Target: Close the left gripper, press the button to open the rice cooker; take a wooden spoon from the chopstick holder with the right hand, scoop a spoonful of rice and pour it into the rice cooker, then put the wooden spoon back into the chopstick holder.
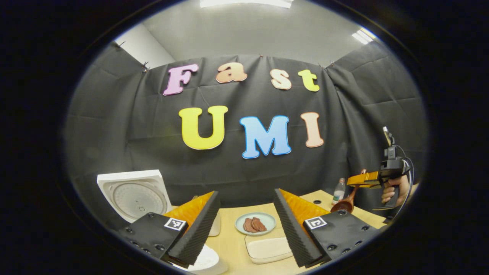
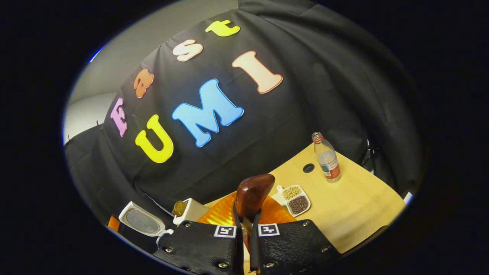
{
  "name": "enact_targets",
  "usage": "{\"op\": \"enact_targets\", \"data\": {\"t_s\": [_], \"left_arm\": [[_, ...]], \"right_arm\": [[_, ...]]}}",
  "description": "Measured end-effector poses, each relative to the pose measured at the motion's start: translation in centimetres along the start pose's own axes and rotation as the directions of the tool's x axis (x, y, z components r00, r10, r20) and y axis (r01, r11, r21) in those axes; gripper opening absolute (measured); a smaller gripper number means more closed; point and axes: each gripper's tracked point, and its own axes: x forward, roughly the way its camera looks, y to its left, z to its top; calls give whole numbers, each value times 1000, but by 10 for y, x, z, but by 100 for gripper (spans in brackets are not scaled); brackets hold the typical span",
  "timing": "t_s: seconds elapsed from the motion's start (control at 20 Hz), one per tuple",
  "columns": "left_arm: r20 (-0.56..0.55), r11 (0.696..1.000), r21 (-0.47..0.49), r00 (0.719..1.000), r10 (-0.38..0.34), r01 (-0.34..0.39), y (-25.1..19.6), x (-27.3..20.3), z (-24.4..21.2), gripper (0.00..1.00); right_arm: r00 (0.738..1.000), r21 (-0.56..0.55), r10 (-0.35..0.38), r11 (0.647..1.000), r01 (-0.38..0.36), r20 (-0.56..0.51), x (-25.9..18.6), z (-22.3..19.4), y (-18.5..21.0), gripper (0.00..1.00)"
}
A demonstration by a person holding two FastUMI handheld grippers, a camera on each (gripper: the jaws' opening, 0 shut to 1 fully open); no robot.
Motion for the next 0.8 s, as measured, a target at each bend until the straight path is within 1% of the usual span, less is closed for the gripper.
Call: {"op": "enact_targets", "data": {"t_s": [0.15,0.2,0.3,0.45,0.6,0.65,0.8], "left_arm": [[-12,1000,3,1000,5,-5,-4,7,-3,97],[-18,1000,2,1000,7,-7,-5,9,-5,99],[-31,1000,2,999,8,-8,-7,10,-8,97],[-46,1000,-1,999,27,-27,-3,11,-13,99],[-67,999,4,997,49,-48,5,9,-17,96],[-72,998,11,996,57,-57,9,7,-18,97],[-87,996,25,992,87,-85,21,2,-21,97]], "right_arm": [[999,-41,-37,998,38,9,10,-2,-11,7],[999,-57,-47,997,47,1,16,-4,-14,7],[999,-76,-52,996,51,-15,24,-10,-15,6],[997,-136,-60,989,54,-40,40,-29,-21,6],[993,-198,-79,978,61,-86,57,-53,-29,7],[992,-205,-89,976,68,-95,70,-53,-40,7],[987,-216,-107,973,80,-116,77,-67,-44,7]]}}
